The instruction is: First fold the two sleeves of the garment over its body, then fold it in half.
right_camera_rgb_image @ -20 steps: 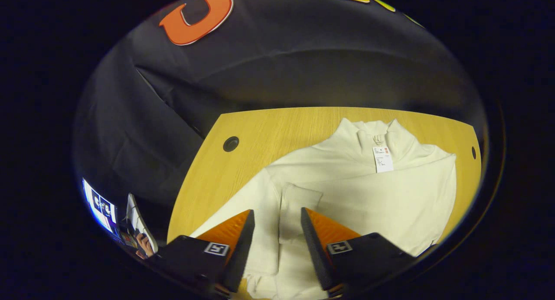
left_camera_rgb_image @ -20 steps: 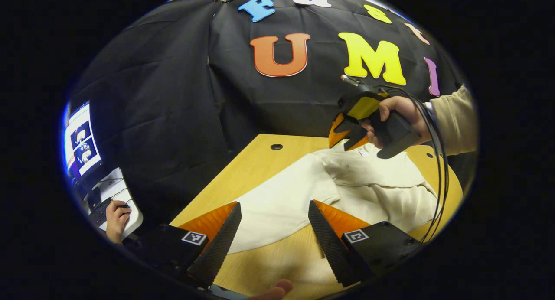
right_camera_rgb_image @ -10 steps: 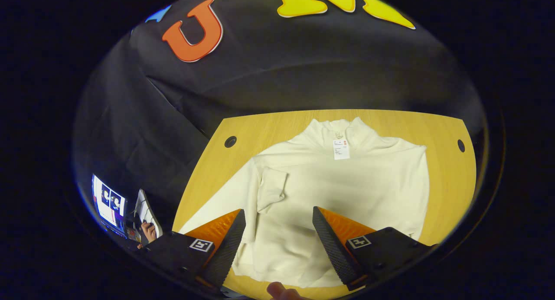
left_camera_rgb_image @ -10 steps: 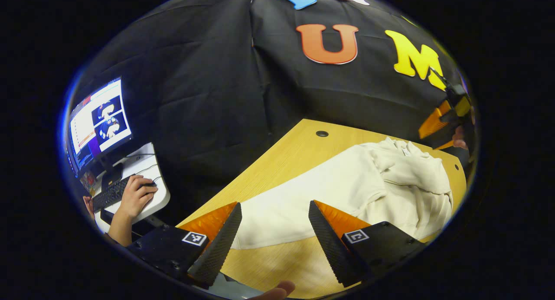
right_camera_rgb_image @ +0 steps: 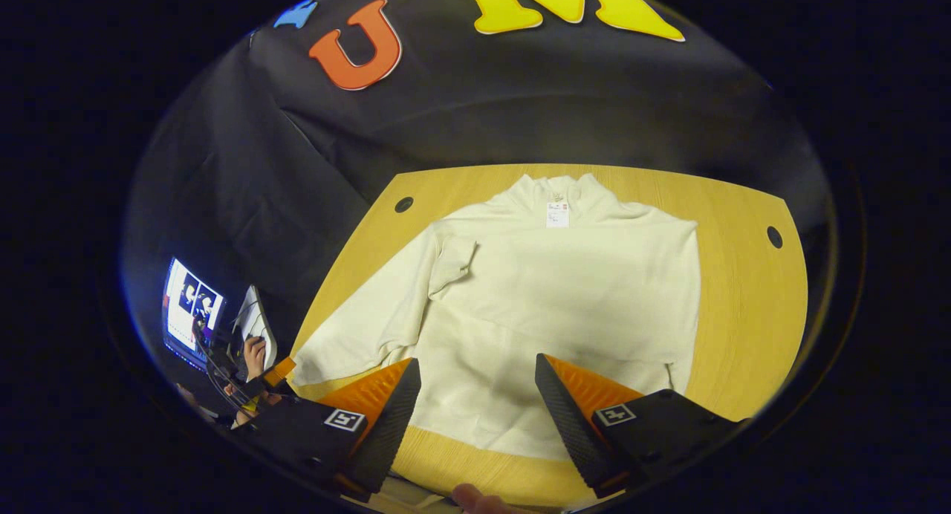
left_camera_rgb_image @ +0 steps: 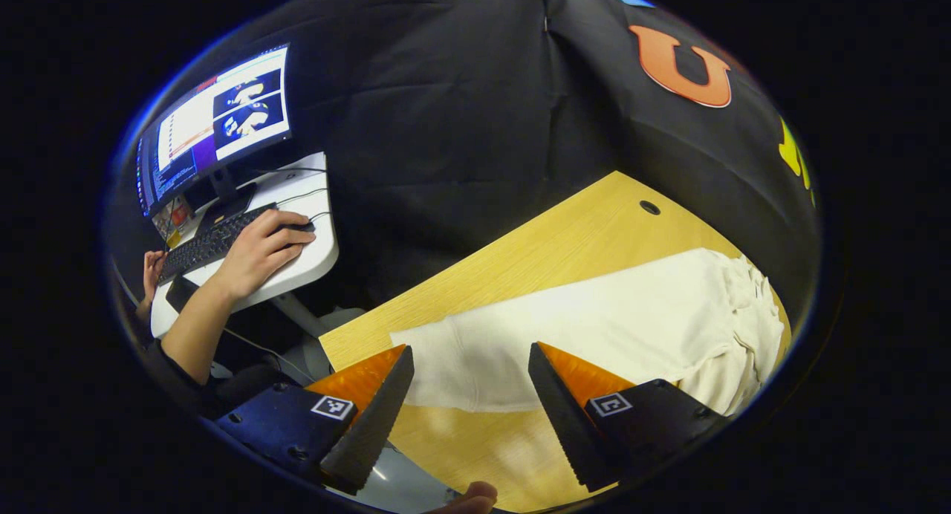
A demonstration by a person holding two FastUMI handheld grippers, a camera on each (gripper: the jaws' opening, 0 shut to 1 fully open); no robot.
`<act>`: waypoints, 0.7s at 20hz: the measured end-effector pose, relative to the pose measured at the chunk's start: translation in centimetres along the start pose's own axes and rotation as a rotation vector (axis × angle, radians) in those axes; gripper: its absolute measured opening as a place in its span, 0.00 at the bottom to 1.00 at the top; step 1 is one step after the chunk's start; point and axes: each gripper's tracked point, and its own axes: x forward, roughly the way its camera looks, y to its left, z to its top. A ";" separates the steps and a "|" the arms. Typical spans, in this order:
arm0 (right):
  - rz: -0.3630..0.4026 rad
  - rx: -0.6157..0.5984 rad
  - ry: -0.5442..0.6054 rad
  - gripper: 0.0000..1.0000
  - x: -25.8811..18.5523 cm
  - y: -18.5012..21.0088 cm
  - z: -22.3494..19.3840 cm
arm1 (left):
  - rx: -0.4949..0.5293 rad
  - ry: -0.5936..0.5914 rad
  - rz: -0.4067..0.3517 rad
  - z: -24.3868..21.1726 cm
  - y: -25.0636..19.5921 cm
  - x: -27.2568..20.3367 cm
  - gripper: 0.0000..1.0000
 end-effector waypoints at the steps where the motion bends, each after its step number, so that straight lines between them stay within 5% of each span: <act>1: -0.004 -0.002 0.001 0.96 -0.2 -0.2 -0.2 | -0.015 0.020 0.024 0.0 0.8 0.6 0.99; 10: -0.034 -0.051 0.033 0.96 -3.1 -0.7 -4.2 | -0.219 0.269 0.061 -3.2 1.6 4.0 0.96; 14: -0.048 -0.058 0.051 0.96 -3.2 -0.7 -5.5 | -0.157 0.339 0.089 -3.5 1.6 4.2 0.92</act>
